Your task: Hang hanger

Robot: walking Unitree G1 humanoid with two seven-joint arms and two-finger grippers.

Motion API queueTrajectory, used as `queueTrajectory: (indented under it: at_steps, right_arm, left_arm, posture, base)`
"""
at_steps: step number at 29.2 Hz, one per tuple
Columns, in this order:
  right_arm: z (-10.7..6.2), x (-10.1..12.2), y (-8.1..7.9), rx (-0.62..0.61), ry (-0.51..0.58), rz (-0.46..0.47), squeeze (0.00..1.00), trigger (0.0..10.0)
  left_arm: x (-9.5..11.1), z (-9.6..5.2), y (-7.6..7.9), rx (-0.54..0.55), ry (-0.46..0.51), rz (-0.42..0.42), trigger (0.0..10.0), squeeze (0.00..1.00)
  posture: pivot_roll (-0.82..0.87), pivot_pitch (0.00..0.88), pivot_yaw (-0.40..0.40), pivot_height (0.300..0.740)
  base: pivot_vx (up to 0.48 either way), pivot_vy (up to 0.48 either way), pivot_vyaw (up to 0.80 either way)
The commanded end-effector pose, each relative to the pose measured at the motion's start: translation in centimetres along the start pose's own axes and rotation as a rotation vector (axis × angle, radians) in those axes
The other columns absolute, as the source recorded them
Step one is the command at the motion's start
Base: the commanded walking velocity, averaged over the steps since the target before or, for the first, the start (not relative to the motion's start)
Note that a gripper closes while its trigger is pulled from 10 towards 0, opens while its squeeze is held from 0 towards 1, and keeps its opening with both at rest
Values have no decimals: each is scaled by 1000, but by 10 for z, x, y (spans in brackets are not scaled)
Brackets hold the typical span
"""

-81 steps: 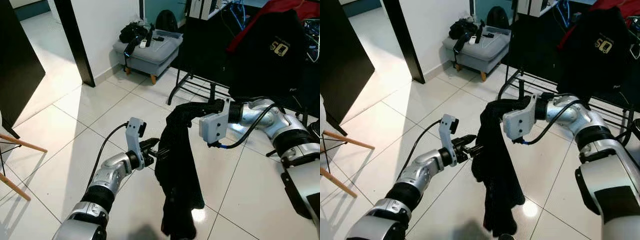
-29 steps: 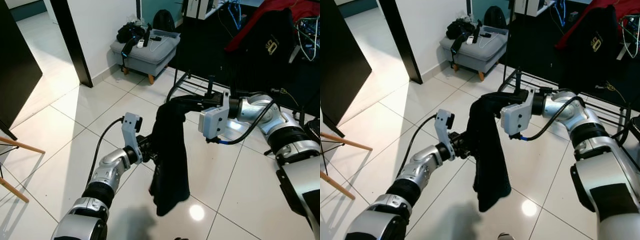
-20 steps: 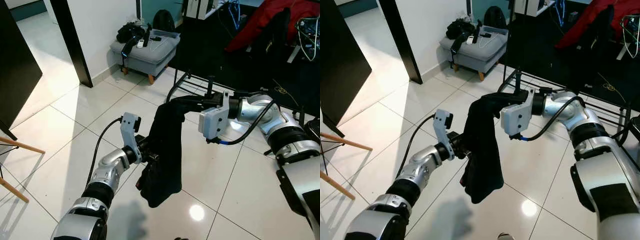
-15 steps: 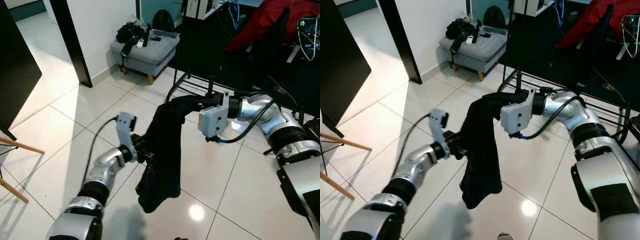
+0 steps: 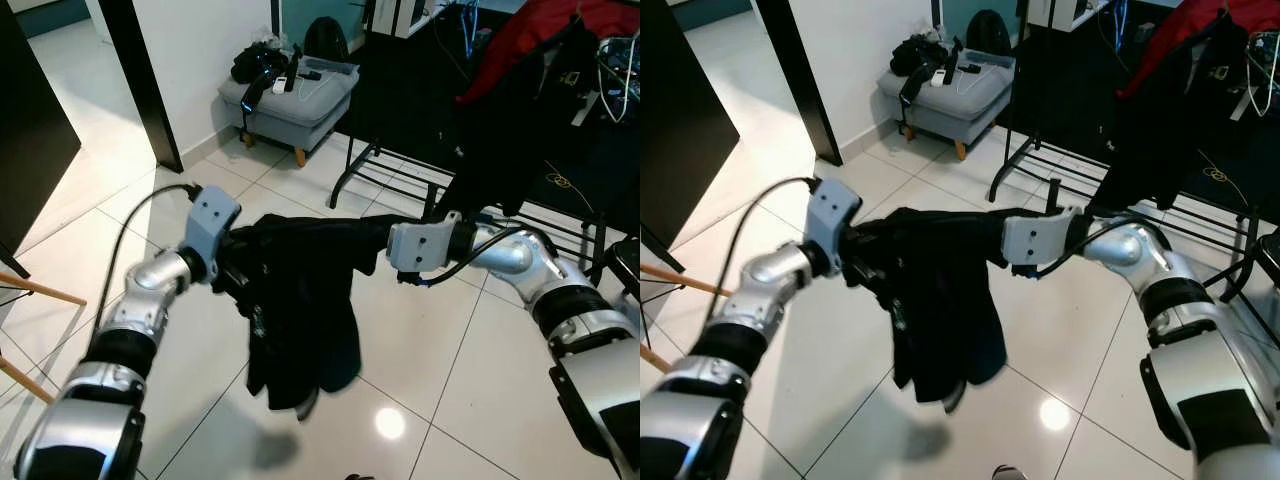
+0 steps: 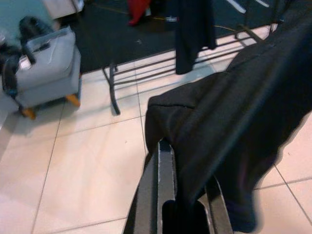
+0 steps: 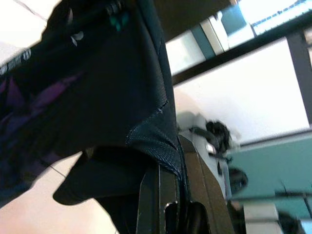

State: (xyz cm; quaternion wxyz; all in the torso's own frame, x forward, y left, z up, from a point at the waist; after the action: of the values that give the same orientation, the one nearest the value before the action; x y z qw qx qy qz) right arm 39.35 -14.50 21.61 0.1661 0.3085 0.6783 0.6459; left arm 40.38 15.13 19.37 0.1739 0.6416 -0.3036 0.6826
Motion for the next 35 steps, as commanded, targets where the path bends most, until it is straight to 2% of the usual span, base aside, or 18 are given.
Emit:
queueTrajectory:
  at_steps: [1, 2, 3, 7, 14, 17, 18, 19, 20, 22, 23, 24, 28, 29, 32, 33, 35]
  right_arm:
    - [-7, -11, -4, -48, -67, 61, 0, 0]
    - [-7, -14, -5, -69, -85, 80, 0, 0]
    - [-7, -14, -5, -69, -85, 80, 0, 0]
    - [-9, -19, -5, -121, -124, 113, 0, 0]
    - [-8, -18, -4, -157, -129, 127, 0, 0]
    - [-7, -18, -5, -165, -129, 137, 0, 0]
    - [-7, -18, -6, -168, -129, 156, 67, 1059]
    - [-6, -18, -7, -169, -129, 170, 67, 1059]
    - [-6, -18, -8, -176, -127, 197, 1000, 2667]
    - [-6, -18, -8, -182, -127, 215, 1000, 2667]
    - [-6, -18, -9, -186, -125, 215, 1000, 4392]
    - [-6, -18, -9, -187, -126, 210, 1000, 10000]
    - [-5, -19, -8, -224, -151, 208, 1000, 10000]
    - [-5, -22, -7, -253, -178, 215, 0, 10000]
    - [-6, -25, -8, -275, -206, 224, 0, 10000]
    - [-7, -28, -15, -291, -227, 266, 416, 10000]
    - [-8, -28, -18, -290, -232, 274, 416, 10000]
  left_arm:
    - [-4, -11, 1, -87, -78, 41, 0, 0]
    - [-4, -14, 6, -149, -113, 63, 0, 0]
    - [-4, -14, 6, -149, -113, 63, 0, 0]
    - [-12, -29, 15, -282, -262, 96, 0, 0]
    - [-13, -36, 22, -351, -339, 101, 0, 0]
    - [-10, -36, 25, -364, -343, 92, 0, 0]
    - [-7, -36, 27, -372, -343, 82, 0, 0]
    - [-6, -36, 28, -377, -342, 76, 0, 0]
    - [-4, -36, 29, -376, -345, 58, 0, 0]
    - [-4, -36, 30, -376, -350, 44, 0, 0]
    - [-5, -37, 32, -385, -370, 17, 0, 0]
    - [-5, -38, 32, -388, -376, 12, 0, 0]
    - [-7, -39, 34, -390, -394, -6, 0, 0]
    - [-8, -40, 37, -396, -403, -24, 0, 0]
    - [-9, -41, 40, -409, -409, -42, 0, 0]
    - [-7, -43, 45, -419, -410, -72, 0, 0]
    - [-6, -43, 46, -415, -405, -83, 0, 0]
  posture:
    - [-106, 152, -19, 740]
    - [-98, 153, -16, 740]
    - [-98, 153, -16, 740]
    - [-90, 154, -6, 740]
    - [-86, 149, -1, 740]
    - [-84, 148, -1, 740]
    - [-83, 146, 0, 740]
    - [-83, 146, 0, 740]
    - [-80, 143, 3, 740]
    - [-80, 143, 3, 740]
    - [-77, 140, 5, 740]
    - [-77, 140, 5, 740]
    - [-76, 138, 7, 740]
    - [-71, 134, 10, 740]
    - [-65, 131, 15, 740]
    - [-61, 127, 18, 740]
    - [-58, 127, 18, 740]
  base:
    - [0, 0, 0]
    - [0, 0, 0]
    - [0, 0, 0]
    - [0, 0, 0]
    - [0, 0, 0]
    - [0, 0, 0]
    - [0, 0, 0]
    - [0, 0, 0]
    - [0, 0, 0]
    - [0, 0, 0]
    - [0, 0, 0]
    - [0, 0, 0]
    - [0, 0, 0]
    - [0, 0, 0]
    - [0, 0, 0]
    - [0, 0, 0]
    - [0, 0, 0]
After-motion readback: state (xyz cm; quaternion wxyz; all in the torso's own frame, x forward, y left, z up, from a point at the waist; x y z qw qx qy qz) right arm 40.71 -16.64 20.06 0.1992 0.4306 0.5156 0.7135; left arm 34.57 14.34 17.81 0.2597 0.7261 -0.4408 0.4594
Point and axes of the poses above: a point about 5 cm out from each wrist's last joint towards the gripper, its own z axis pointing out of the wrist towards the gripper, its own x axis along the axis of the wrist's last joint, y = z × x, the point moved 4 cm from there along z, pointing out of the wrist towards the gripper, and after that the axes turned 13 degrees about -z, right-handed, at the moved point
